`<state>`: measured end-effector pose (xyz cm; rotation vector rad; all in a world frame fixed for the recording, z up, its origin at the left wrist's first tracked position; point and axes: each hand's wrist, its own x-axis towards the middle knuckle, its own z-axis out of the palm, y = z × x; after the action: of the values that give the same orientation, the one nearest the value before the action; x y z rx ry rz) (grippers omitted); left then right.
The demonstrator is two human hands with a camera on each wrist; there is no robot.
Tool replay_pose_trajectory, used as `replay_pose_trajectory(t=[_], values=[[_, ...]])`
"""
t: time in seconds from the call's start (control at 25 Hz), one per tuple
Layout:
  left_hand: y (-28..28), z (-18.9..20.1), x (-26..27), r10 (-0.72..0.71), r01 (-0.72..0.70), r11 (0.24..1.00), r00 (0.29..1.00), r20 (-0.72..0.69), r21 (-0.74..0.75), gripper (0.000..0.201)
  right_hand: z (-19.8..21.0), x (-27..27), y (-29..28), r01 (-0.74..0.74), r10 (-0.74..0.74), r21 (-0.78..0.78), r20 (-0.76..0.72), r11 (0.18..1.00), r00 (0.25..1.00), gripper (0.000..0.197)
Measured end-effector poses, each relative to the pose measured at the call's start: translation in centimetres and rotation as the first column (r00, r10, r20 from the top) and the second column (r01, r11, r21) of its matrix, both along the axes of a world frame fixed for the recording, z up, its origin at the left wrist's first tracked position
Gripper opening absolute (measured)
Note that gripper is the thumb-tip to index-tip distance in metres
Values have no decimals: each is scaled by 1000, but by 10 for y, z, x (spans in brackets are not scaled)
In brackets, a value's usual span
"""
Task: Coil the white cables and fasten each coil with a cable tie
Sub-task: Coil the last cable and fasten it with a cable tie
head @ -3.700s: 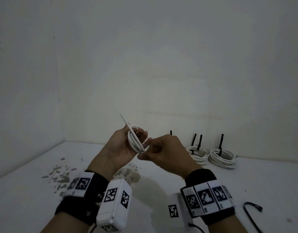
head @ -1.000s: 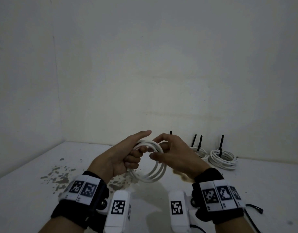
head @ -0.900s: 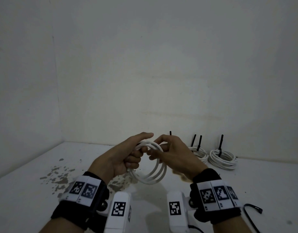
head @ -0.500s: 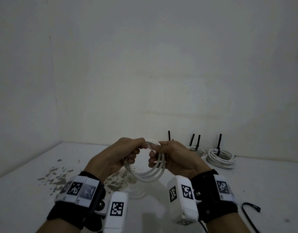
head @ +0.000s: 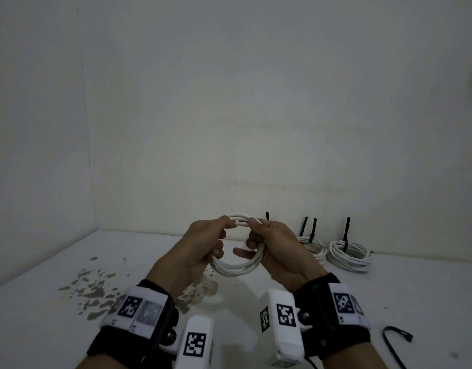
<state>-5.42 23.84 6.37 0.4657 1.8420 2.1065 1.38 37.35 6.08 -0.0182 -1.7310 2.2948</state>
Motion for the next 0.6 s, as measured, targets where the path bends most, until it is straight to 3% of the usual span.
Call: replay_pose_trajectory(t=[0.16, 0.28, 0.44, 0.52, 0.6], values=[[-3, 2, 3, -101, 100, 994, 995, 23, 50, 39, 1, 7, -2, 142, -133, 313, -50, 939, 990, 31], [-8, 0, -3, -50, 48, 998, 997, -58, -44, 56, -2, 9, -1, 238, -202, 562, -127, 792, 971, 36], [-10, -4, -7, -55, 45, 996, 990, -133, -73, 51, -7, 6, 8, 289, -267, 756, -157, 587, 951, 37], [-10, -4, -5, -85, 70, 992, 984, -156, -101, 49, -5, 7, 11, 285, -252, 856, -189, 432, 949, 29], [-9, -3, -1, -149, 122, 980, 972, -181, -155, 48, 0, 10, 10, 263, -174, 881, -210, 394, 962, 28]])
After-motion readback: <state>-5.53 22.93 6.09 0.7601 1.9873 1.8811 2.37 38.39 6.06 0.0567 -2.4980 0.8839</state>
